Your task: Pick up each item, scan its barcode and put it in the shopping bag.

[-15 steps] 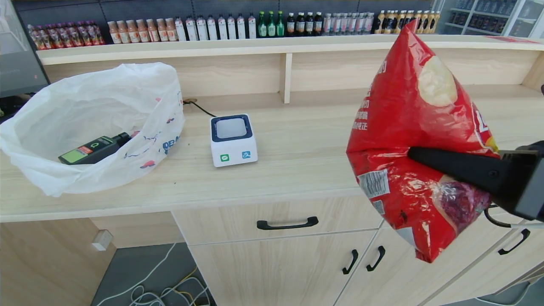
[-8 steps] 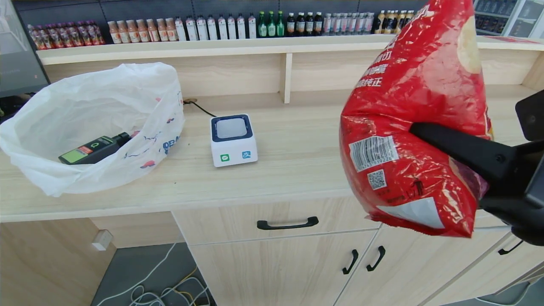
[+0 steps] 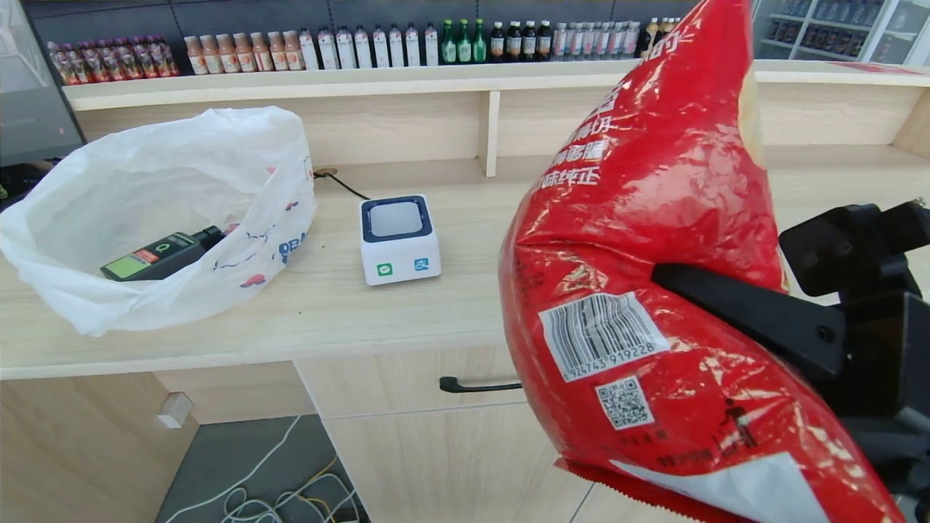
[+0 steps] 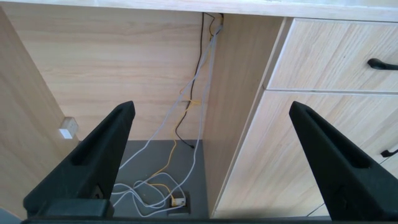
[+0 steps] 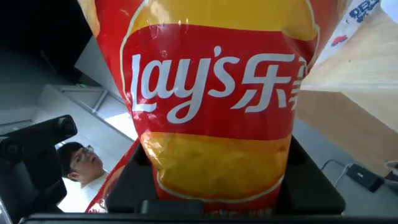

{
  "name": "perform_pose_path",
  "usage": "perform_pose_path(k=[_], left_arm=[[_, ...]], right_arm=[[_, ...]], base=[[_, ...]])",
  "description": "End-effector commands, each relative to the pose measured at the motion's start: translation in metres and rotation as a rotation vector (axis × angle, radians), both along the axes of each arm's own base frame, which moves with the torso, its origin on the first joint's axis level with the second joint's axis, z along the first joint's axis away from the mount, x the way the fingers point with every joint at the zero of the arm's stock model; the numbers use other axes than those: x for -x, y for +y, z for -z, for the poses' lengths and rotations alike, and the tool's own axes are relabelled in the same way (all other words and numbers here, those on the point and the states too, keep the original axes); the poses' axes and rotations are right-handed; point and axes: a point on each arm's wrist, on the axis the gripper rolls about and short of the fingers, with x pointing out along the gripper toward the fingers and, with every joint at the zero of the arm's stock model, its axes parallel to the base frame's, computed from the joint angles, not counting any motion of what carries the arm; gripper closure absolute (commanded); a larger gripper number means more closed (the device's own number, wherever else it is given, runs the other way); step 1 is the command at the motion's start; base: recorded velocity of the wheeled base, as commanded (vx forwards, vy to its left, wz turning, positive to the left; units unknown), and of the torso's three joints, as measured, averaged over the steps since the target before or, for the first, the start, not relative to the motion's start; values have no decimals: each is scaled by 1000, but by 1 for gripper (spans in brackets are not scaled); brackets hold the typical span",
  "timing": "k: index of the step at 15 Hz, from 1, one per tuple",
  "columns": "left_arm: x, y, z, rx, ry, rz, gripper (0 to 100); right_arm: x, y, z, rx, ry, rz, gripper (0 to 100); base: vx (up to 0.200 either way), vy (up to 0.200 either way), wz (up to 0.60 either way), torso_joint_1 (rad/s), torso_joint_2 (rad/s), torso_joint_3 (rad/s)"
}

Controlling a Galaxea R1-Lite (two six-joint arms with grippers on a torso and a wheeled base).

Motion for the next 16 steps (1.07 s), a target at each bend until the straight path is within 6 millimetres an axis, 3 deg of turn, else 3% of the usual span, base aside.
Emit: perform_pose_path(k=[1, 16], left_arm=[[0, 0, 0, 0, 0, -1, 0], [0, 0, 0, 0, 0, -1, 0]], right_arm=[[-3, 6, 6, 12, 42, -18, 100], [9, 8, -3, -91, 199, -94, 100]], base=[[0, 0, 0, 0, 0, 0], [0, 0, 0, 0, 0, 0]])
